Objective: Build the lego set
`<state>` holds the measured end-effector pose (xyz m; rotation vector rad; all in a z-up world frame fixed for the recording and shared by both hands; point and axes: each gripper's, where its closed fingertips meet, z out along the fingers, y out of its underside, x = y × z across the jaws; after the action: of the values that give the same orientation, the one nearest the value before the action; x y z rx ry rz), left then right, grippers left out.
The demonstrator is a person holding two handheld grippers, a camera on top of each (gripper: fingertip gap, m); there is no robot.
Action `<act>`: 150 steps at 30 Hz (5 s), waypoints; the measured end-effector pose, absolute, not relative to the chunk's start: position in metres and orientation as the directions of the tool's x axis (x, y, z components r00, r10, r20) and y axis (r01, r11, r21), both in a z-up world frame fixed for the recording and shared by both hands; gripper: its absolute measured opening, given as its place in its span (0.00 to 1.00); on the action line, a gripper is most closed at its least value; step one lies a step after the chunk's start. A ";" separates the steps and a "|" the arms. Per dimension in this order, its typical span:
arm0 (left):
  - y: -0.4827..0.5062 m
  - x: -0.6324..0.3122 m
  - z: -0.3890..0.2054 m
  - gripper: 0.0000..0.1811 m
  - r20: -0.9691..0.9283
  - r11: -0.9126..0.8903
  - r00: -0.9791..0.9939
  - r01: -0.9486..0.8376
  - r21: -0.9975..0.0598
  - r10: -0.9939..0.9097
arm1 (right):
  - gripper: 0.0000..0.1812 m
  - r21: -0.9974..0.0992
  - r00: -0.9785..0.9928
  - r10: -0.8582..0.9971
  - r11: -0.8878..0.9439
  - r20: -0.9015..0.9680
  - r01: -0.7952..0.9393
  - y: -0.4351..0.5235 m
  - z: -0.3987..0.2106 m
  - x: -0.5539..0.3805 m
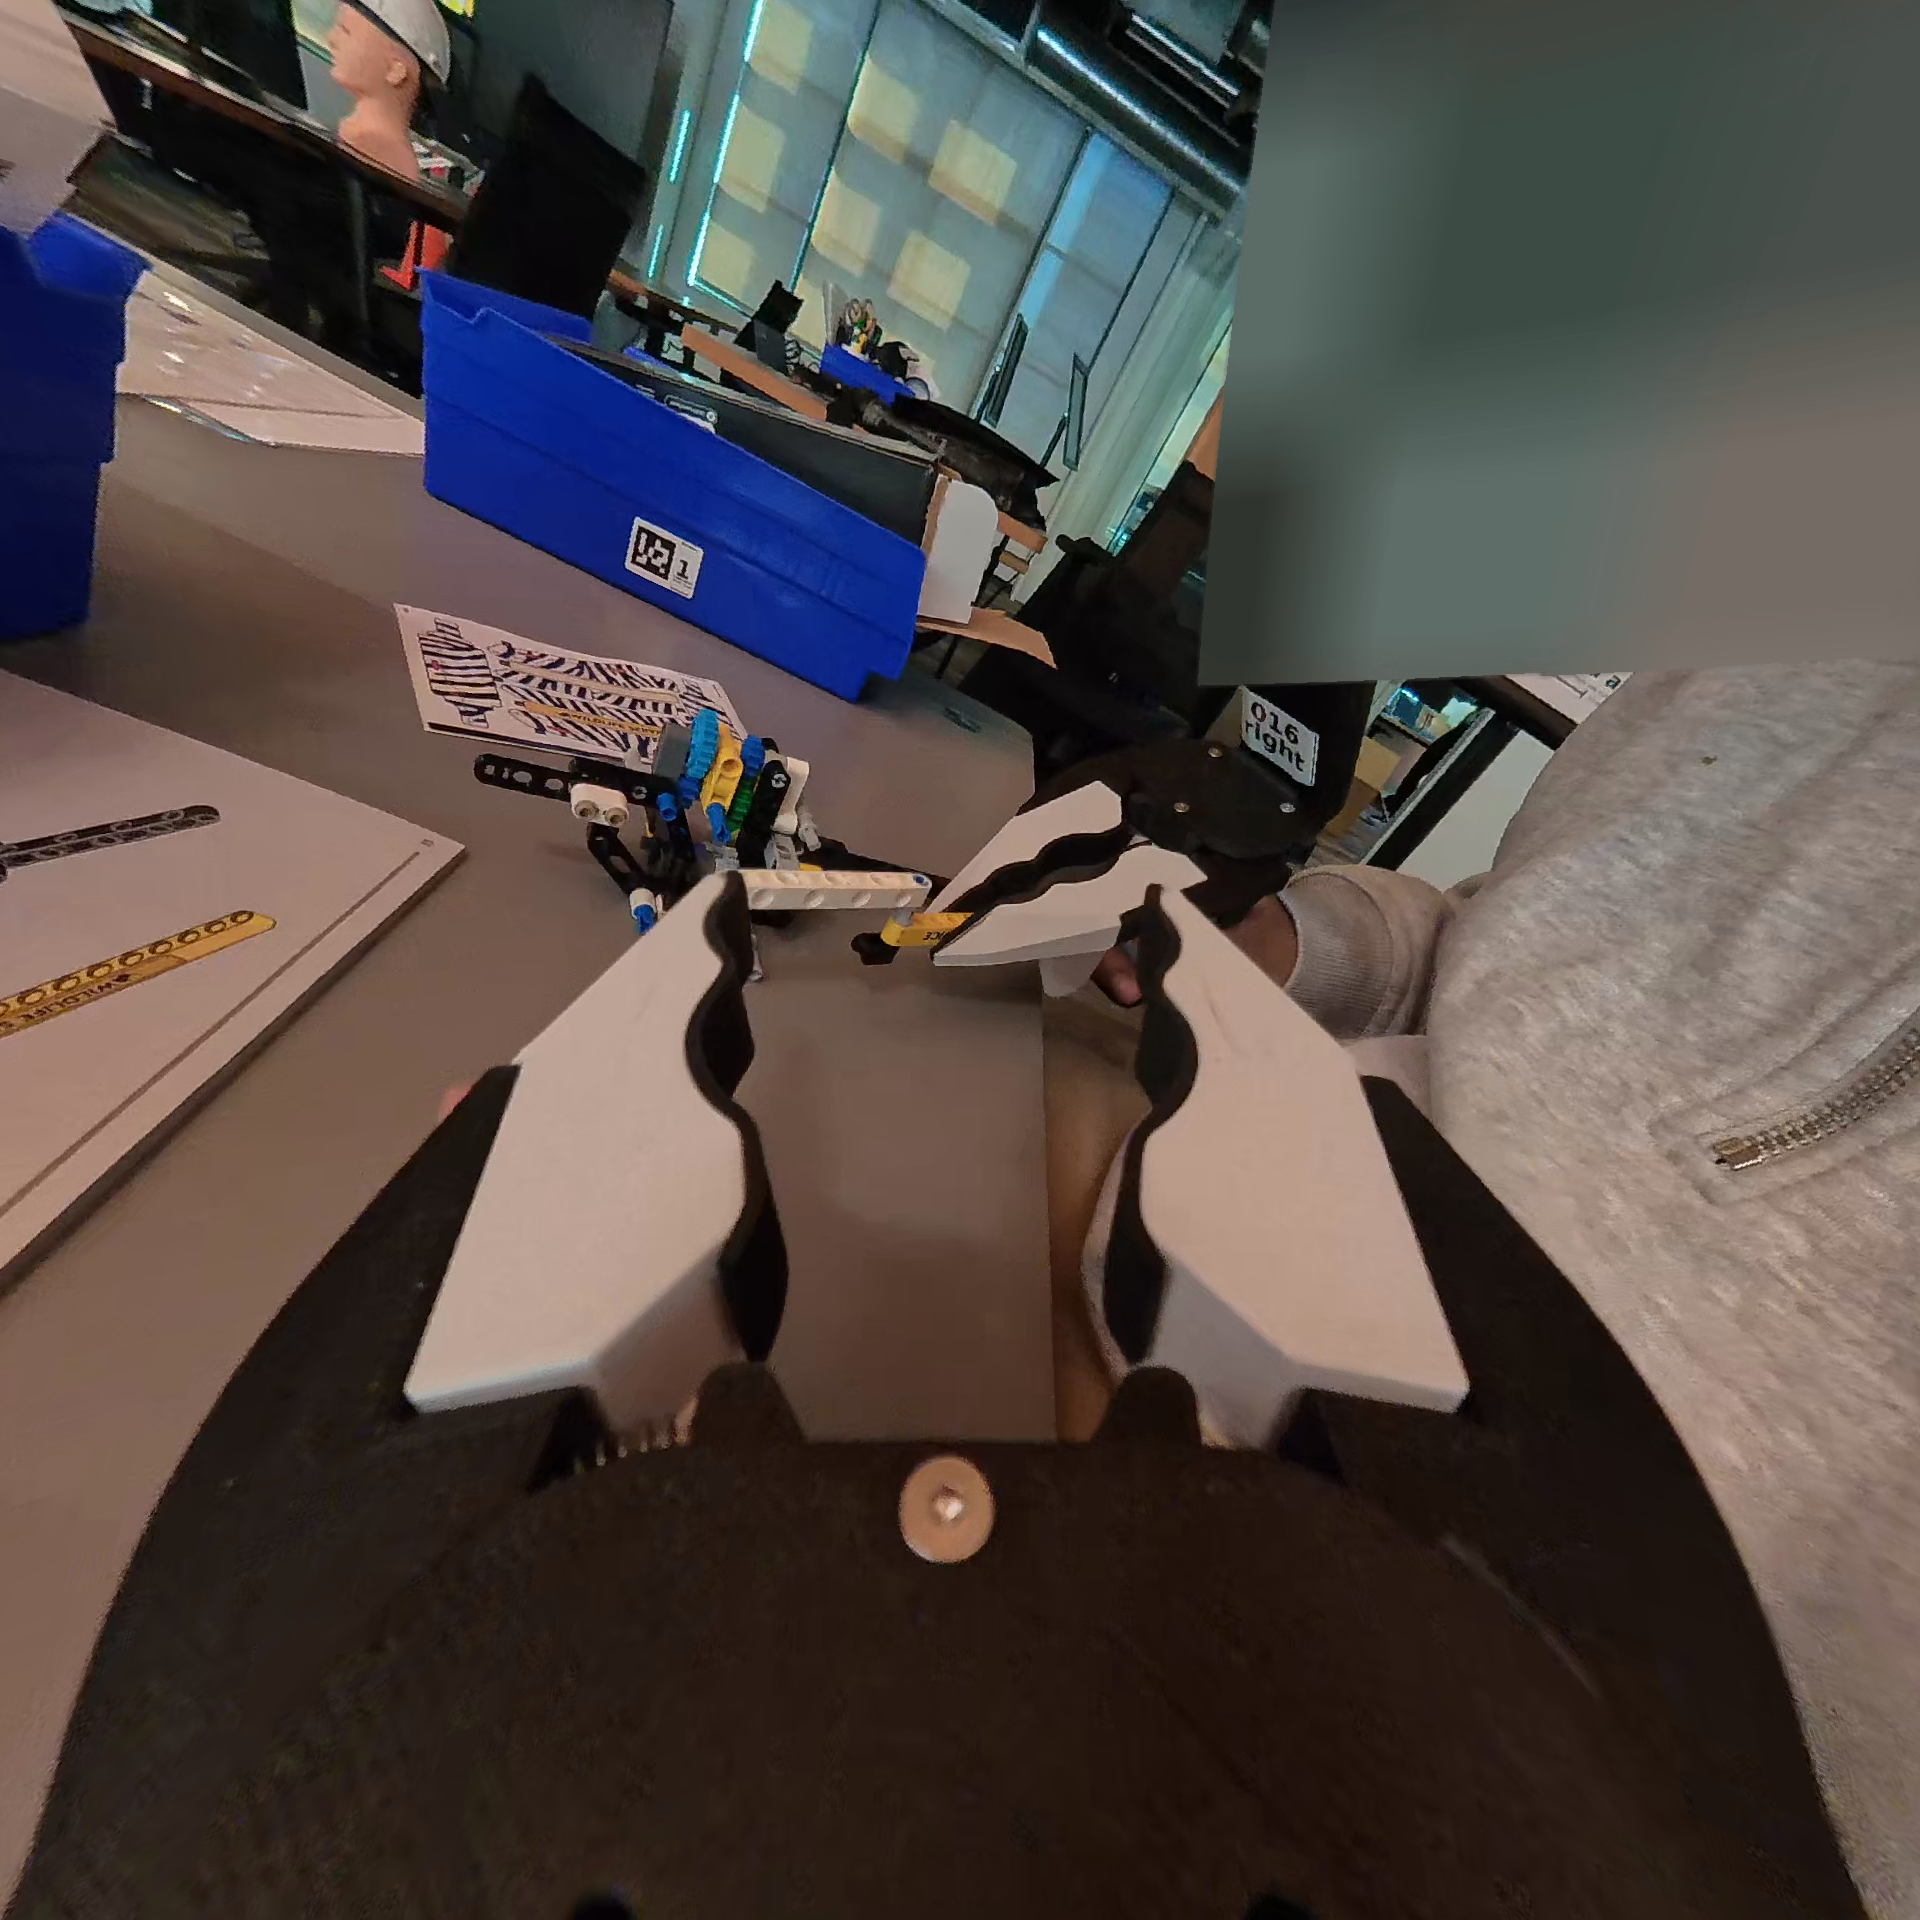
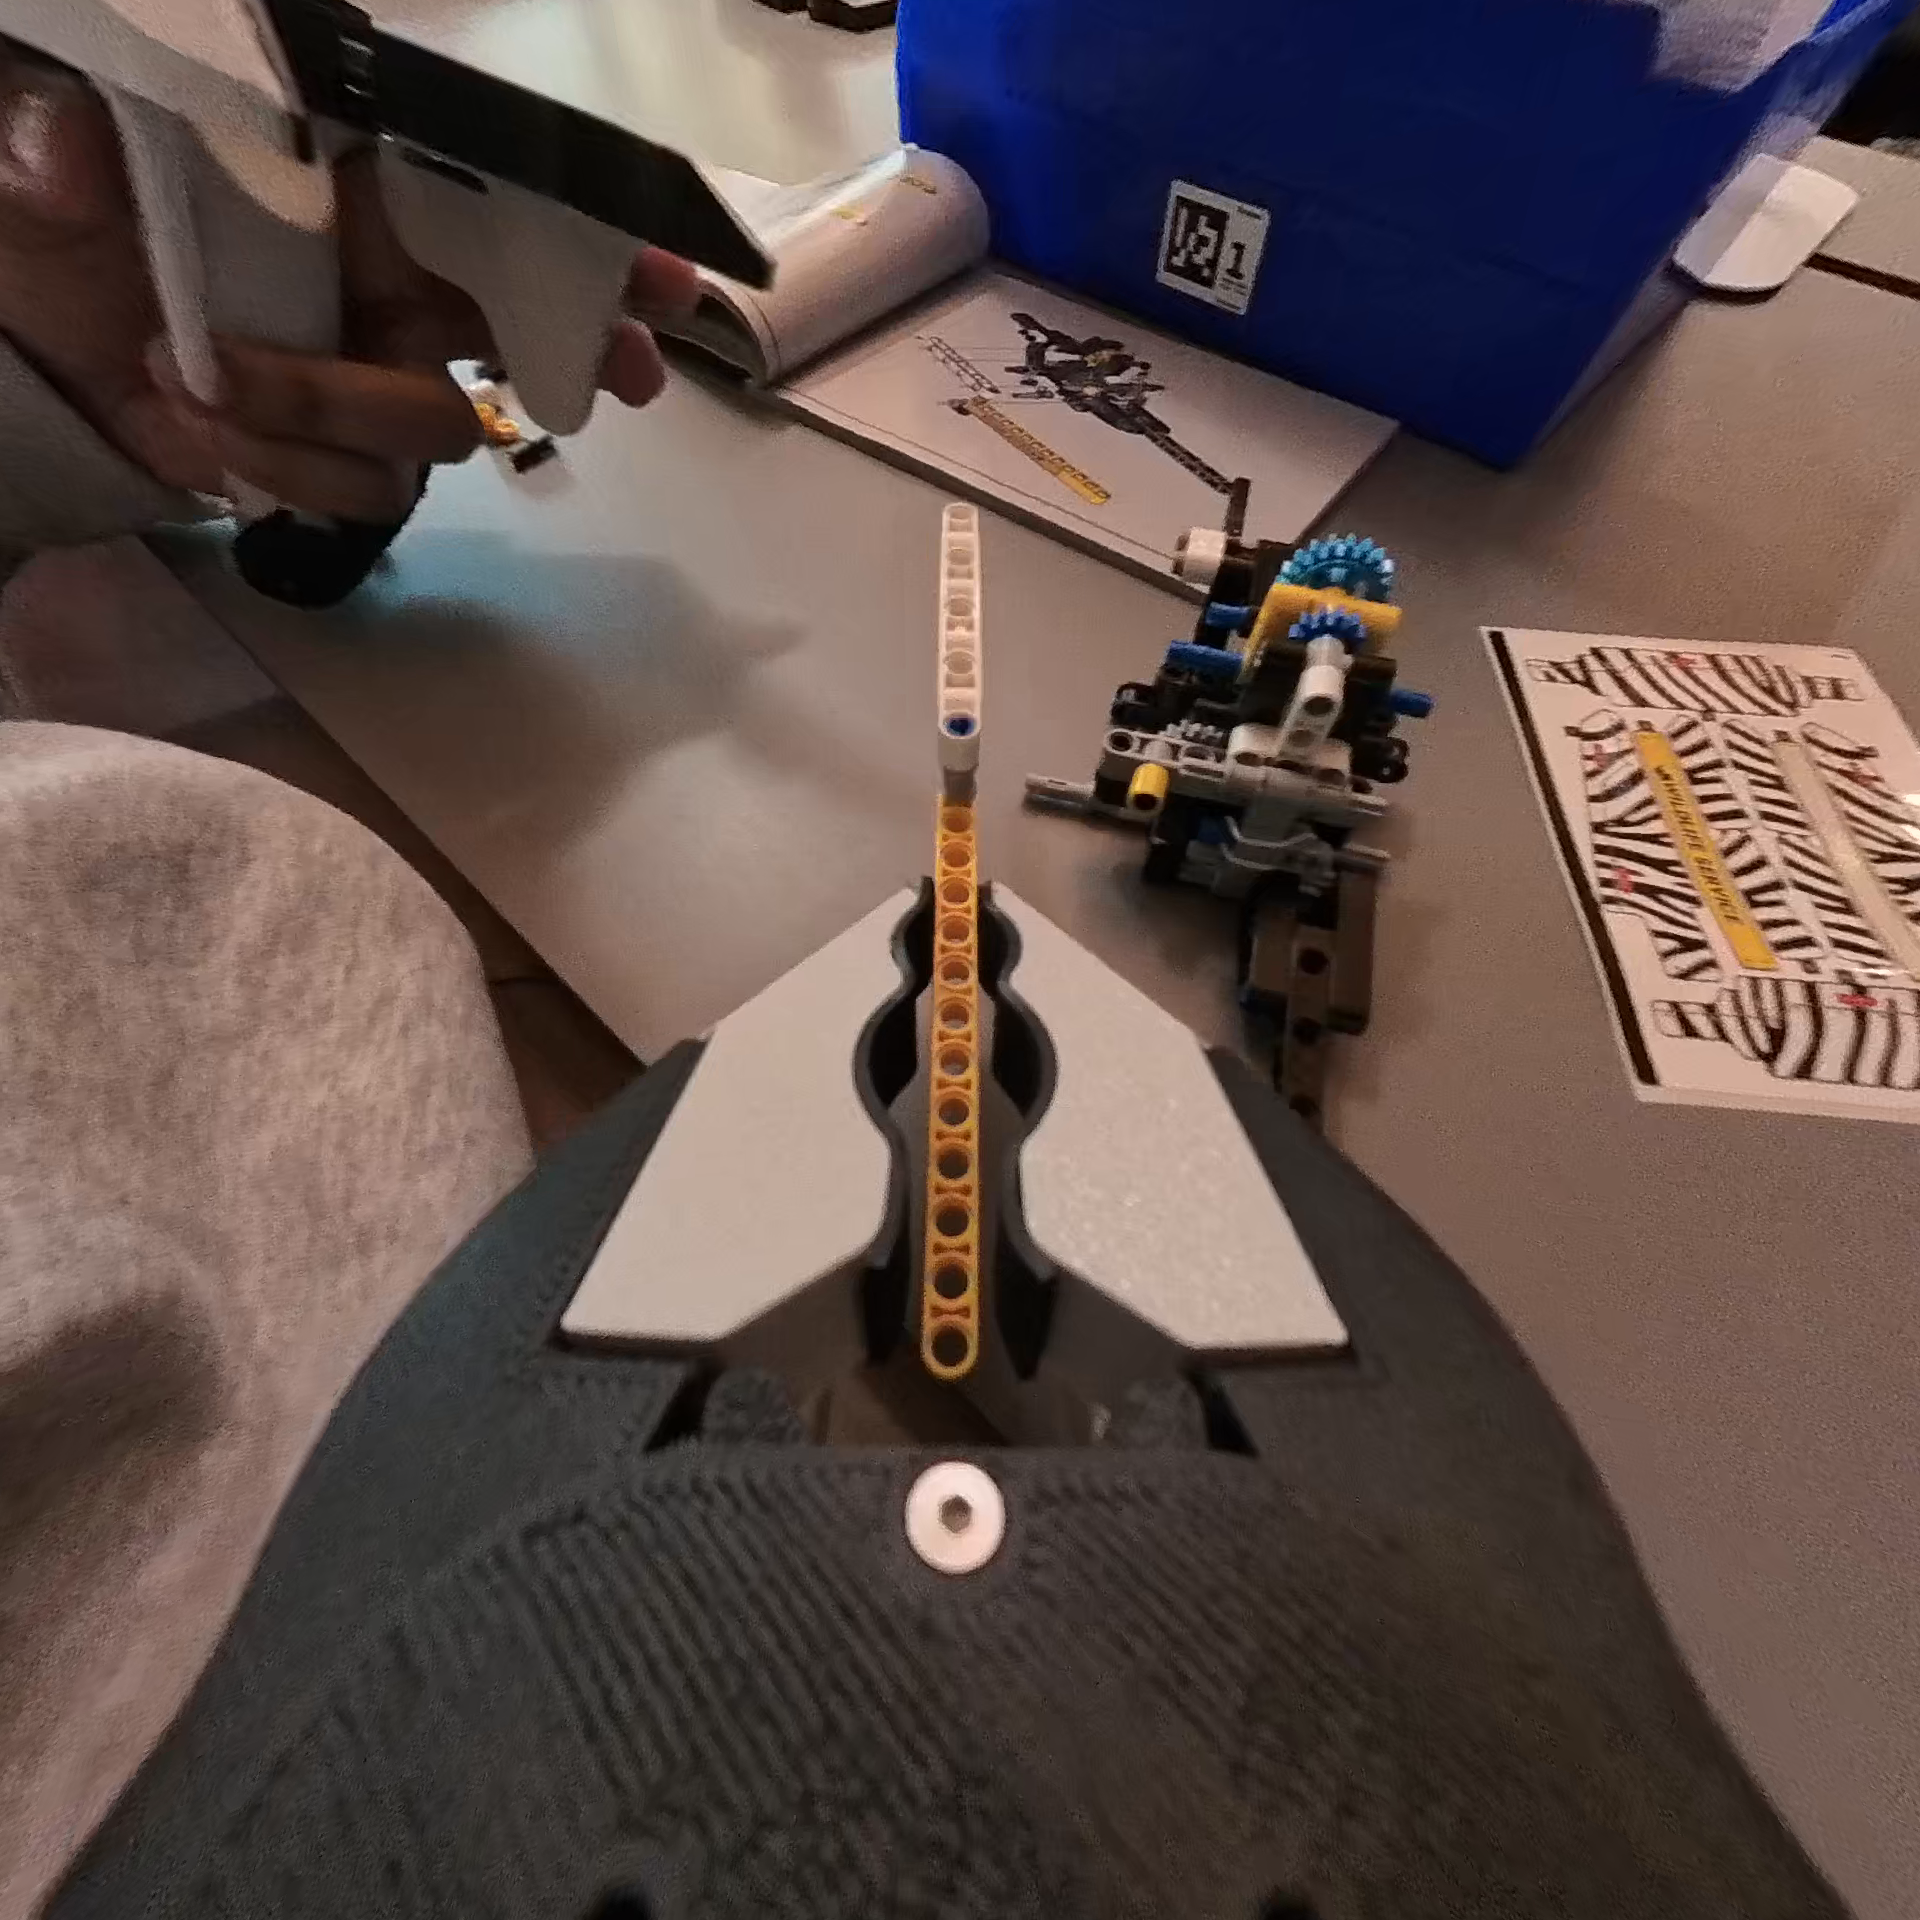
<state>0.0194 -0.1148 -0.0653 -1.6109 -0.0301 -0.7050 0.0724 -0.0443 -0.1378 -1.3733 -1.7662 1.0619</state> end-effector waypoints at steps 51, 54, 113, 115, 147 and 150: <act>-0.002 0.009 -0.124 0.51 0.066 -0.497 0.710 -0.420 -0.759 -0.701 | 0.03 -0.888 -0.012 1.000 0.001 -0.006 0.459 -0.013 -0.145 0.071; 0.000 0.006 -0.130 0.49 0.075 -0.506 0.685 -0.455 -0.733 -0.724 | 0.03 -0.889 0.005 1.000 -0.021 -0.021 0.458 -0.010 -0.146 0.071; -0.006 0.002 -0.139 0.27 0.137 -0.514 0.616 -0.490 -0.704 -0.775 | 0.04 -0.862 -0.020 0.993 -0.093 -0.118 0.498 -0.009 -0.151 0.074; -0.006 0.002 -0.139 0.27 0.137 -0.514 0.617 -0.490 -0.704 -0.775 | 0.04 -0.859 -0.017 0.991 -0.109 -0.135 0.500 -0.008 -0.151 0.075; -0.005 -0.001 -0.142 0.24 0.154 -0.535 0.635 -0.467 -0.704 -0.757 | 0.03 -0.884 -0.098 0.994 0.009 -0.042 0.467 -0.011 -0.141 0.075; -0.005 -0.001 -0.143 0.24 0.161 -0.540 0.636 -0.464 -0.702 -0.755 | 0.03 -0.883 -0.096 0.995 0.026 -0.022 0.469 -0.010 -0.142 0.075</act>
<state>-0.0013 -0.0049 -0.1433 -2.2294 0.9470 -0.6040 0.0747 -0.0099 -0.1424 -1.5115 -1.6424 1.0092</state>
